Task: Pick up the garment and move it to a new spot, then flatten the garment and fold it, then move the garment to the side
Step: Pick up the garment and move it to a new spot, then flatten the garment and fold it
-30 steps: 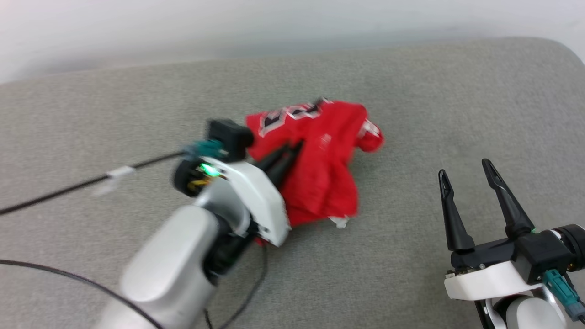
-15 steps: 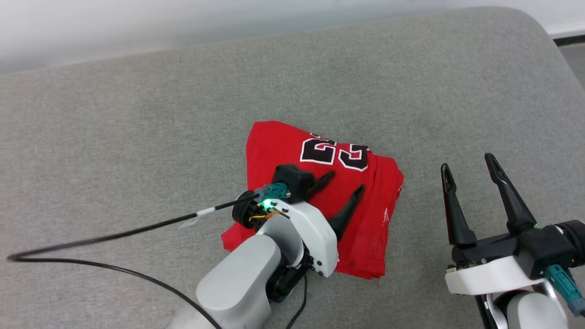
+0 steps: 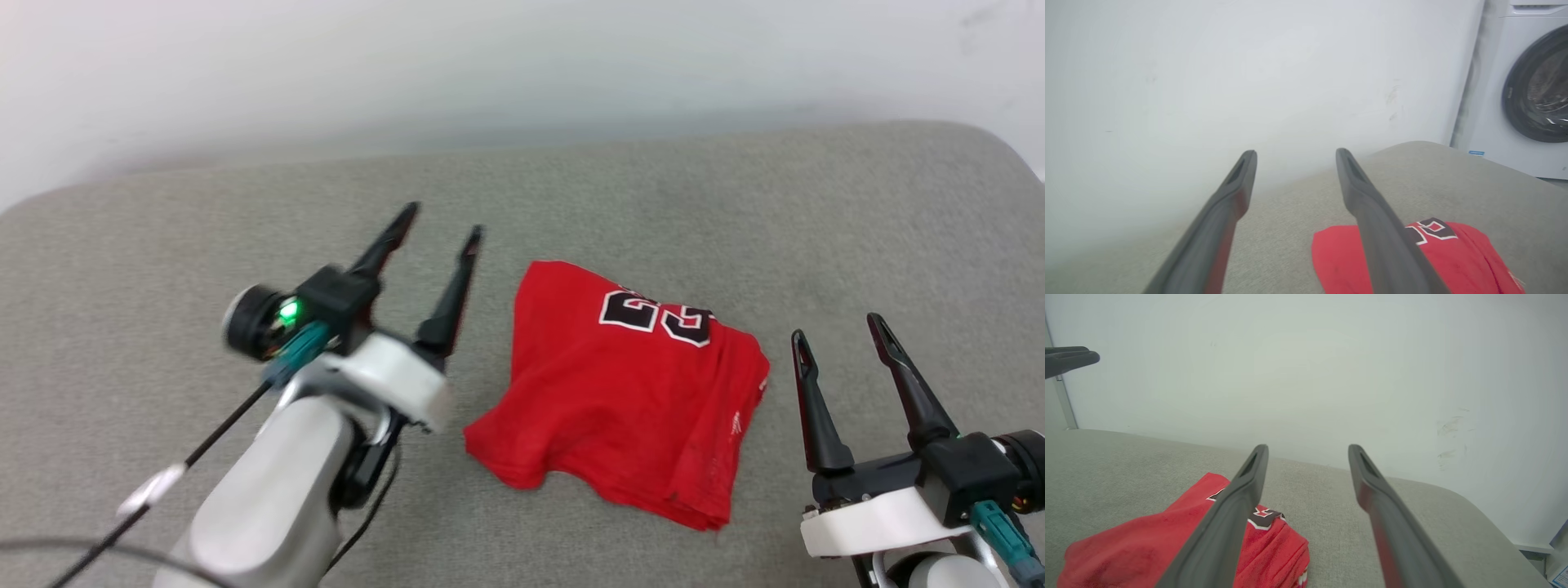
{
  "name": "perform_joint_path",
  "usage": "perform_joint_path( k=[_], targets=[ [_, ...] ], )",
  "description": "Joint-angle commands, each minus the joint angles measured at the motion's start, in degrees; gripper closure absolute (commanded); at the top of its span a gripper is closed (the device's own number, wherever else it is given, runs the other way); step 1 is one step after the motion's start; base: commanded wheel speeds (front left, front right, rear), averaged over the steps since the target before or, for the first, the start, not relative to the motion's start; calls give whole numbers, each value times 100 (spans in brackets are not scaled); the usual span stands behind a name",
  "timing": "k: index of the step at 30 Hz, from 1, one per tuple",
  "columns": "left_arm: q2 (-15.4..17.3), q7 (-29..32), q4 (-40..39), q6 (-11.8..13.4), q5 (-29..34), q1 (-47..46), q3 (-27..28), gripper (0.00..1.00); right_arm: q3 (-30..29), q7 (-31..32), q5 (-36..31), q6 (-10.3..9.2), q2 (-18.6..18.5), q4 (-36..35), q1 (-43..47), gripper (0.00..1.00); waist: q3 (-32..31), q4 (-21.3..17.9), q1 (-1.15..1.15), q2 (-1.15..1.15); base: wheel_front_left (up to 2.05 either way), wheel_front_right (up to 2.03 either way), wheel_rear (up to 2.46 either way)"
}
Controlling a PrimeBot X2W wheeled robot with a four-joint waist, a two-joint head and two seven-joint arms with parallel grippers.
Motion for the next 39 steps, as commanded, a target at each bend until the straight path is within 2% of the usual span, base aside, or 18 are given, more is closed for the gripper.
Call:
perform_joint_path(
  k=[1,4,8,12,15,17,22,25,29,33,37,39],
  targets=[
    [151,-24,-342,149,208,405,220,0,-1,-10,-31,-4,-30,-38,79,0,-198,220,0,0,0,0,0],
    [346,-25,-843,346,470,916,572,0,30,-10,29,-4,-57,-164,97,0,-262,290,0,0,0,0,0],
    [381,-27,-1288,446,496,1723,1122,0,-18,-11,78,-4,-57,-332,125,0,-299,327,0,0,0,0,0],
    [329,-27,-1566,250,635,2462,1412,0,-43,-10,92,-4,-51,-419,174,0,-328,325,0,0,0,0,0],
    [107,-27,-1710,278,751,2956,1610,0,-50,-11,98,-4,-41,-448,219,0,-345,286,0,0,0,0,0],
    [-35,-28,-1772,189,817,3192,1698,0,-67,-11,112,-4,-29,-464,249,0,-347,275,0,0,0,0,0],
    [-302,-28,-1753,-70,984,3406,1806,0,-33,-10,86,-4,-12,-446,285,0,-333,266,0,0,0,0,0],
    [-350,58,-1518,-337,888,3337,1593,0,0,-10,57,-4,-13,-427,244,0,-293,239,0,0,0,0,0],
    [-254,814,-1399,-536,801,2901,1257,0,50,-10,-27,-4,-102,-403,203,0,-163,173,0,0,0,0,0],
    [-265,1825,-1393,-547,719,2405,1067,0,77,-10,-46,-4,-104,-404,151,0,37,51,0,0,0,0,0],
    [-163,3107,-1333,-583,684,2004,782,0,147,-10,-90,-4,-131,-418,58,0,289,-92,0,0,0,0,0],
    [-138,3489,-1353,-527,681,1801,759,0,155,-10,-86,-4,-125,-425,10,0,422,-168,0,0,0,0,0]
  ],
)
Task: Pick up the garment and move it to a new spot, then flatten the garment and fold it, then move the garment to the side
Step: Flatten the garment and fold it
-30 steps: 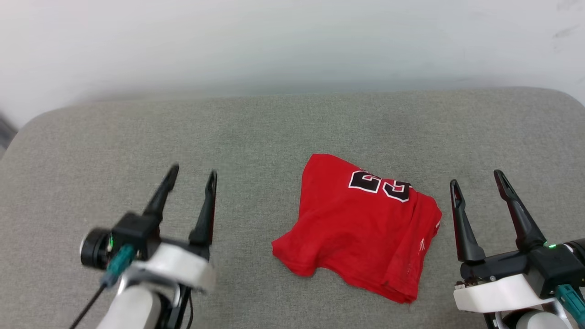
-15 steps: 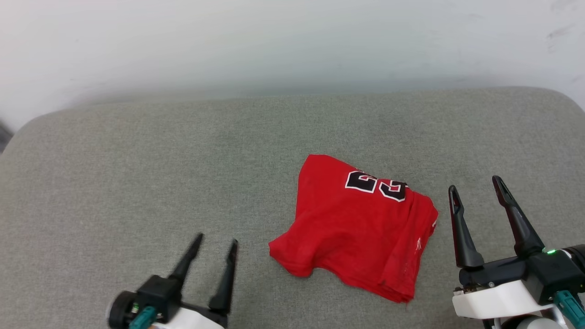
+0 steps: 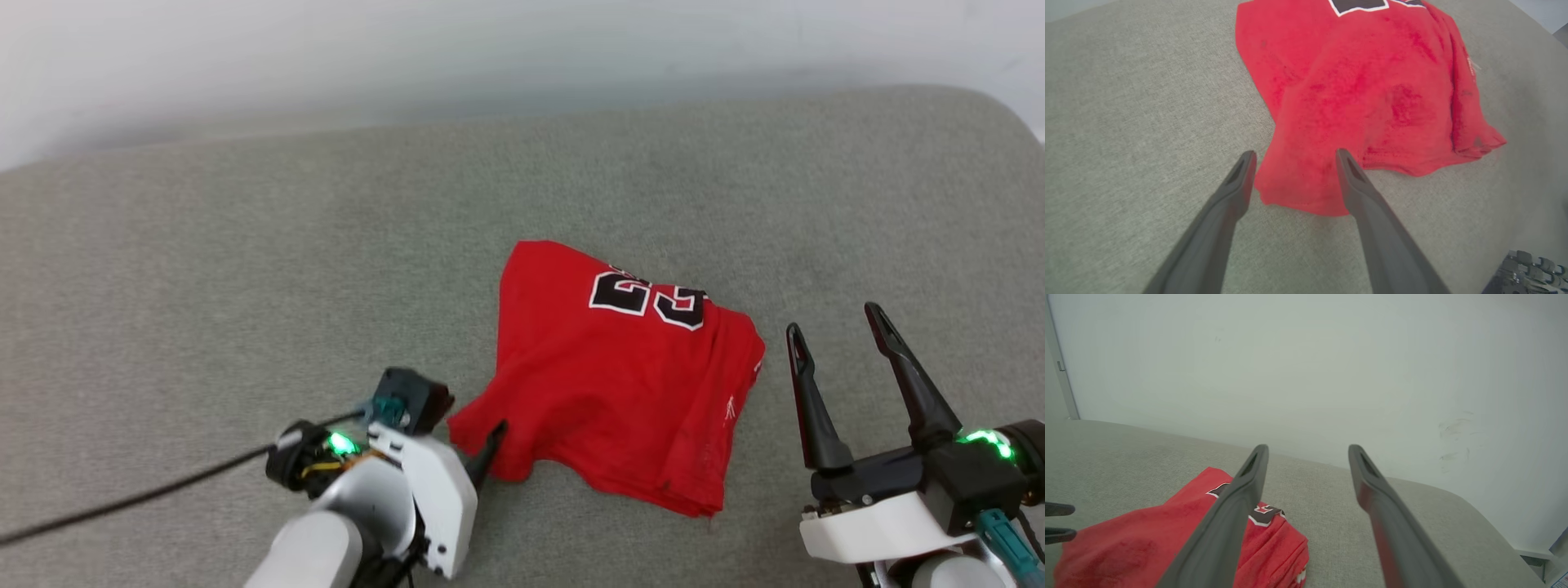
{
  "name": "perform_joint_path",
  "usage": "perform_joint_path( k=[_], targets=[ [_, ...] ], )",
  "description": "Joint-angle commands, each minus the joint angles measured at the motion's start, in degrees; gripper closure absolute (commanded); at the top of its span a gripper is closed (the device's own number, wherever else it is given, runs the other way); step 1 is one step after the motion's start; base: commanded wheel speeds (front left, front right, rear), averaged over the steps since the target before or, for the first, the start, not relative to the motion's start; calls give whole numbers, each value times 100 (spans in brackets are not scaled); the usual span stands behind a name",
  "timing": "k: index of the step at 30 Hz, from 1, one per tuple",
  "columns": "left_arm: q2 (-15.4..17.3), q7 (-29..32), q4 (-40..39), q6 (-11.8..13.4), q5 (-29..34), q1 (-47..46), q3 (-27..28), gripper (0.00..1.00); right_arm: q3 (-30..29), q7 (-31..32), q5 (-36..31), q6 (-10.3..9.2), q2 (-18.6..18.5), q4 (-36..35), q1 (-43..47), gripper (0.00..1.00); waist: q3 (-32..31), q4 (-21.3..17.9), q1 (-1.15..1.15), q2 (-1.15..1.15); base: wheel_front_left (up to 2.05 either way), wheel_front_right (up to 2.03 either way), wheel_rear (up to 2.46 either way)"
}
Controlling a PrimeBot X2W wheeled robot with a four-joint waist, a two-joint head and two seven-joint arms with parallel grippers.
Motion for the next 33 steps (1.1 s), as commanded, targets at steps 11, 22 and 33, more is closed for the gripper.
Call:
perform_joint_path(
  k=[11,22,33],
  targets=[
    [120,762,522,86,175,-428,-236,67,-35,-12,-29,-4,46,-15,-257,0,596,-354,0,0,0,0,0],
    [85,-178,623,207,-171,-197,195,100,-113,-12,-78,-4,82,91,-210,0,481,-194,0,0,0,0,0],
    [507,-1237,-877,375,-813,292,1369,100,-47,-11,-105,-4,74,221,-3,0,-198,189,0,0,0,0,0]
  ],
)
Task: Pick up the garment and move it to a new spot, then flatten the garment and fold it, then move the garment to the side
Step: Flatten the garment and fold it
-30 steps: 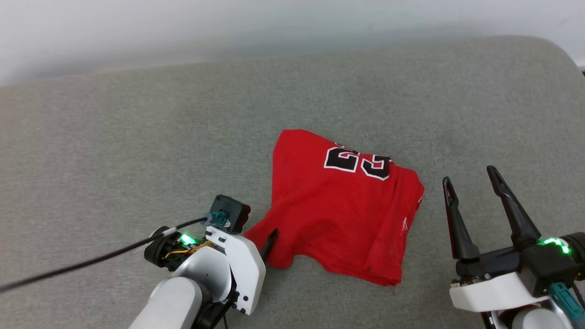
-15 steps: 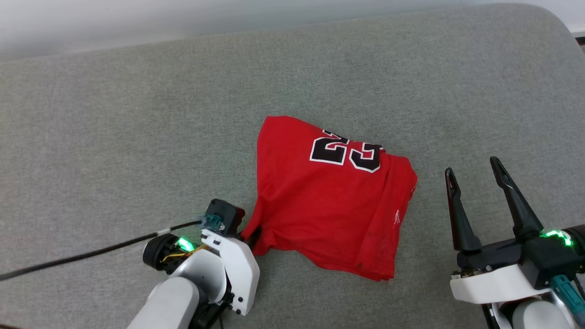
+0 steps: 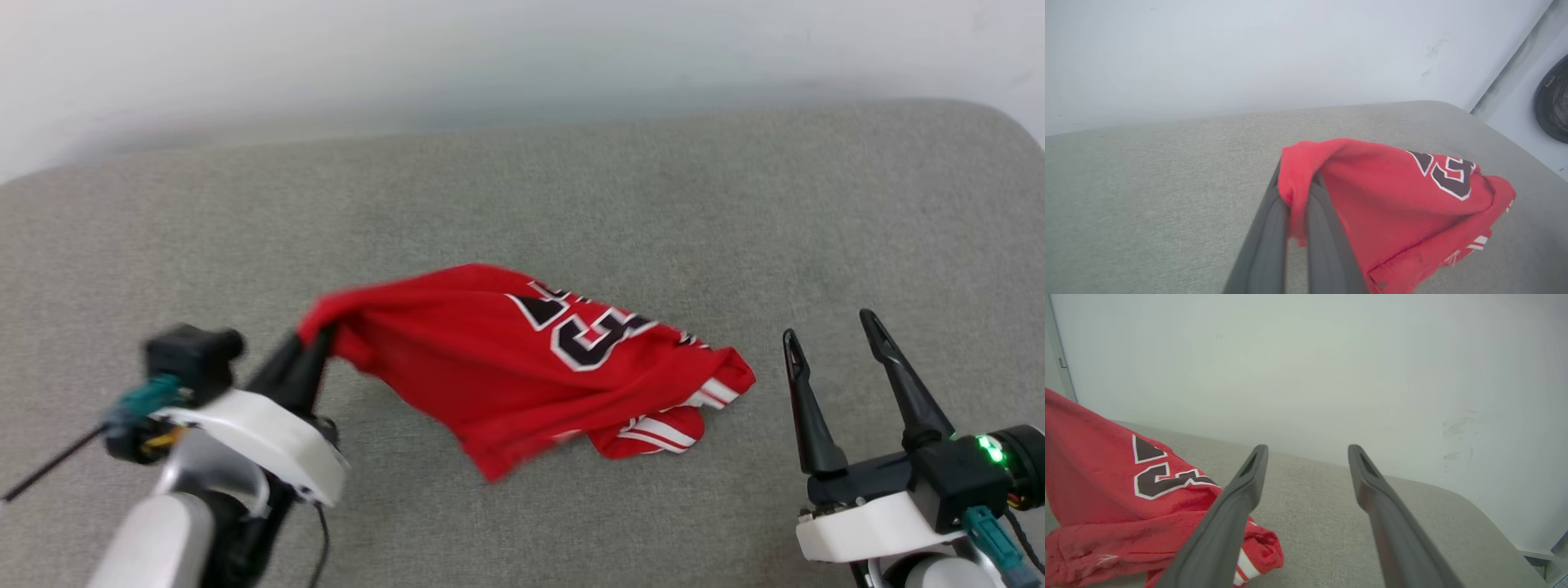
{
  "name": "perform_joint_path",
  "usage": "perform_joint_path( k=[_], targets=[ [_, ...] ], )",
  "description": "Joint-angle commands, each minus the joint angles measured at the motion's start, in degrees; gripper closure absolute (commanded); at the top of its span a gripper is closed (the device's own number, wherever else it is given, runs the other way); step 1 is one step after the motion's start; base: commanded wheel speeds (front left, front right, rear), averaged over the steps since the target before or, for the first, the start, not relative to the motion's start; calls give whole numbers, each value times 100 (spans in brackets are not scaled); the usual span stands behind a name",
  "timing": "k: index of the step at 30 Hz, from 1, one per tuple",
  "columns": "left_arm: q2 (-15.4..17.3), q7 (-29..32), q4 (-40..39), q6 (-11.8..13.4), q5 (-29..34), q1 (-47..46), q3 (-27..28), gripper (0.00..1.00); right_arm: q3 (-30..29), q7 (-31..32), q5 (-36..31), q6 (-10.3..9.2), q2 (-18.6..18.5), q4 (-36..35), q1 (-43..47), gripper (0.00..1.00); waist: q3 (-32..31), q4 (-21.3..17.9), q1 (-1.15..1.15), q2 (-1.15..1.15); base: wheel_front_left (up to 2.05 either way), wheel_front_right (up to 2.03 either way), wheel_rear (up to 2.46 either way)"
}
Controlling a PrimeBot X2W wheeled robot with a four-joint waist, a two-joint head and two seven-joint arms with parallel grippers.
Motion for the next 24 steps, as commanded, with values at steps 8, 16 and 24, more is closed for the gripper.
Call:
perform_joint_path(
  k=[8,16,24],
  targets=[
    [314,-160,-1218,186,49,-1051,629,100,90,-11,18,-4,15,77,44,0,-228,114,0,0,0,0,0],
    [300,-220,-954,121,586,-2847,286,100,150,-11,95,-4,39,111,-97,0,-85,-204,0,0,0,0,0],
    [-596,-212,-137,-217,861,-2895,-1331,100,-112,-11,58,-3,69,62,-183,0,145,-541,0,0,0,0,0]
  ],
)
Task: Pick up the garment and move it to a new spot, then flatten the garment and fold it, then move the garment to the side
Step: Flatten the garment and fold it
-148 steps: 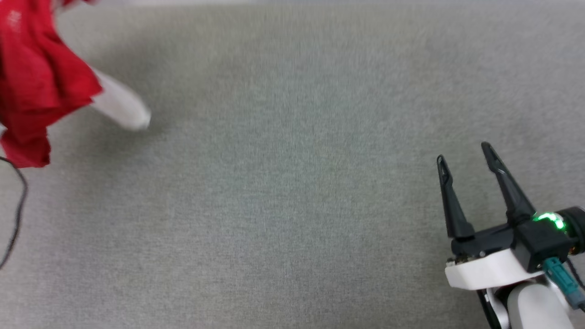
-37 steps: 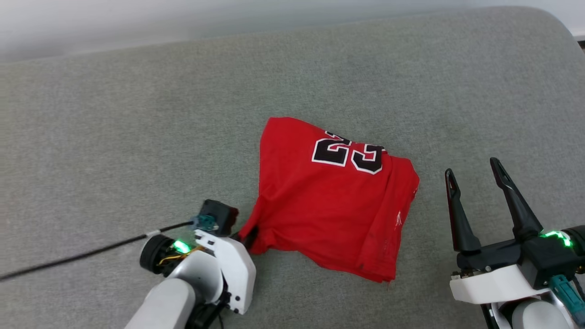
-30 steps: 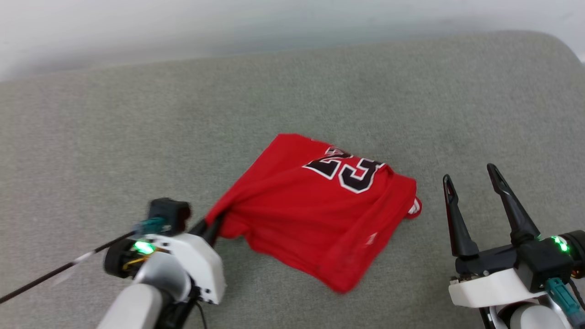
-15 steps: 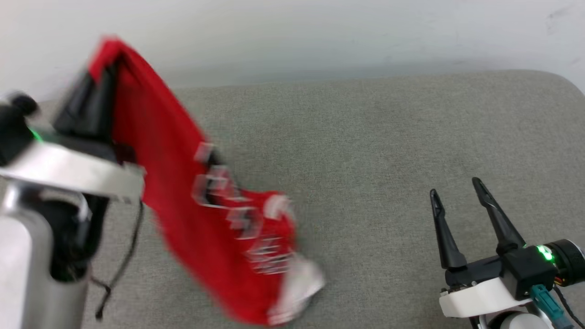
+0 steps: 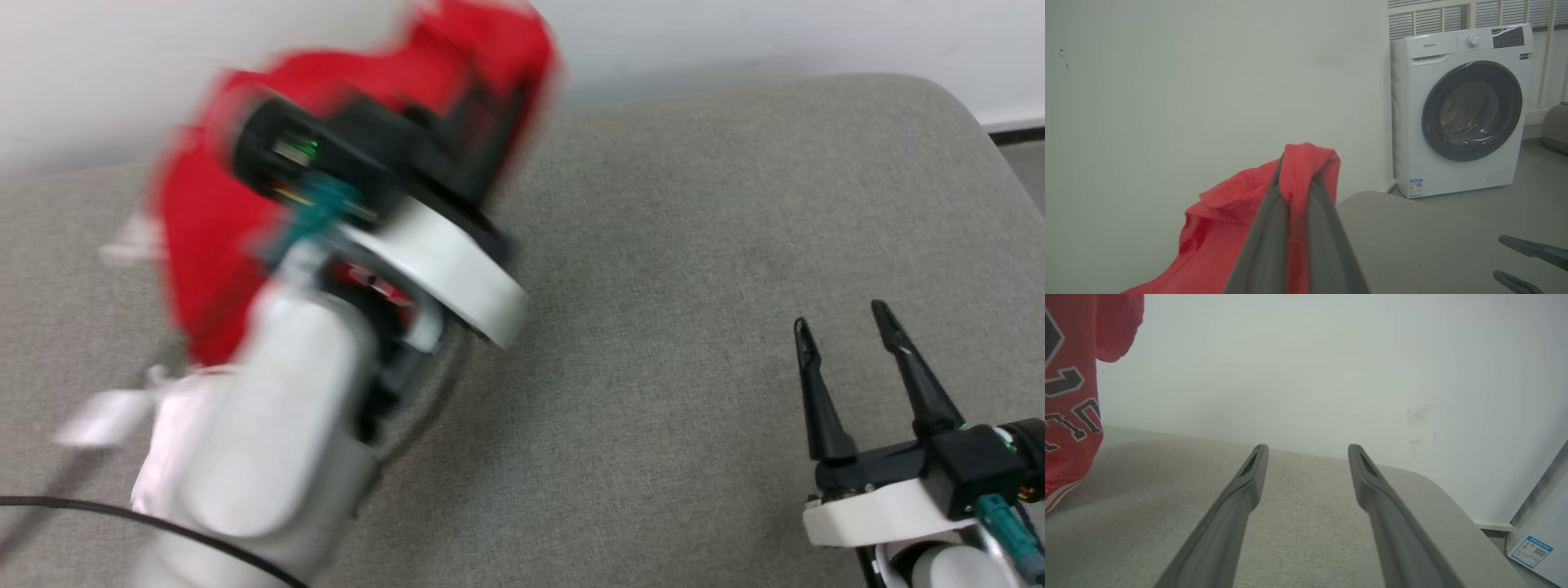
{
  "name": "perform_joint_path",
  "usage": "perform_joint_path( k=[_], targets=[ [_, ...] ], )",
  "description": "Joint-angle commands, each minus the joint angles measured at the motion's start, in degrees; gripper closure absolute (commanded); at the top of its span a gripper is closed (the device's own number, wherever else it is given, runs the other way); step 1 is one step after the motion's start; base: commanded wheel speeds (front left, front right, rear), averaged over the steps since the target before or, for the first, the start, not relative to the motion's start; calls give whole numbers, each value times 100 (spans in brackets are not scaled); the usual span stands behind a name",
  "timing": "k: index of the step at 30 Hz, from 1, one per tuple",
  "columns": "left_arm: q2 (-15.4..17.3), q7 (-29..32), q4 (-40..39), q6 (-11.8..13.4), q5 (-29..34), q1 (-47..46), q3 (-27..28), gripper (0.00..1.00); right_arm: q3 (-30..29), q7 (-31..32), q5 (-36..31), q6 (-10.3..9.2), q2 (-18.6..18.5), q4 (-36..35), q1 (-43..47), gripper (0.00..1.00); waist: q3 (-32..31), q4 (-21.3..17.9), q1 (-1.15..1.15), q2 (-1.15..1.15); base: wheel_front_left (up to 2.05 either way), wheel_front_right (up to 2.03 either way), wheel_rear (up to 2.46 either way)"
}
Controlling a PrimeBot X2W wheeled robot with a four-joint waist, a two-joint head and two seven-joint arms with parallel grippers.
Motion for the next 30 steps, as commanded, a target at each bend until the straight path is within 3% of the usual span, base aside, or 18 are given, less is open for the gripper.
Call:
perform_joint_path(
  k=[1,4,7,16,17,18,19,23,30],
  targets=[
    [-102,-27,167,-54,35,169,-218,100,-58,-11,-18,-4,24,-33,-105,0,103,-88,0,0,0,0,0],
    [-573,-156,737,-166,23,431,-962,100,-327,-11,3,-4,20,-96,-188,0,224,-156,0,0,0,0,0],
    [-803,-263,1466,-241,-20,637,-1586,100,-681,-11,84,-4,22,-156,-315,0,344,-220,0,0,0,0,0],
    [-1044,-479,2877,-334,-549,836,-3091,100,-955,-11,112,-4,24,-160,-416,0,497,-210,0,0,0,0,0],
    [-1052,-481,2961,-337,-622,825,-3246,80,-921,-11,99,-4,24,-147,-407,0,493,-186,0,0,0,0,0],
    [-1056,-499,3016,-339,-706,797,-3381,8,-880,-11,93,-4,24,-134,-403,0,486,-168,0,0,0,0,0],
    [-1057,-539,3051,-339,-802,755,-3475,0,-855,-11,85,-4,22,-126,-400,0,475,-137,0,0,0,0,0],
    [-1053,-865,3217,-338,-1054,548,-3531,0,-761,-11,58,-4,22,-86,-355,0,362,17,0,0,0,0,0],
    [-959,-1485,3314,-123,-1234,271,-3035,0,-729,-11,0,-4,22,-28,-225,0,41,289,0,0,0,0,0]
  ],
)
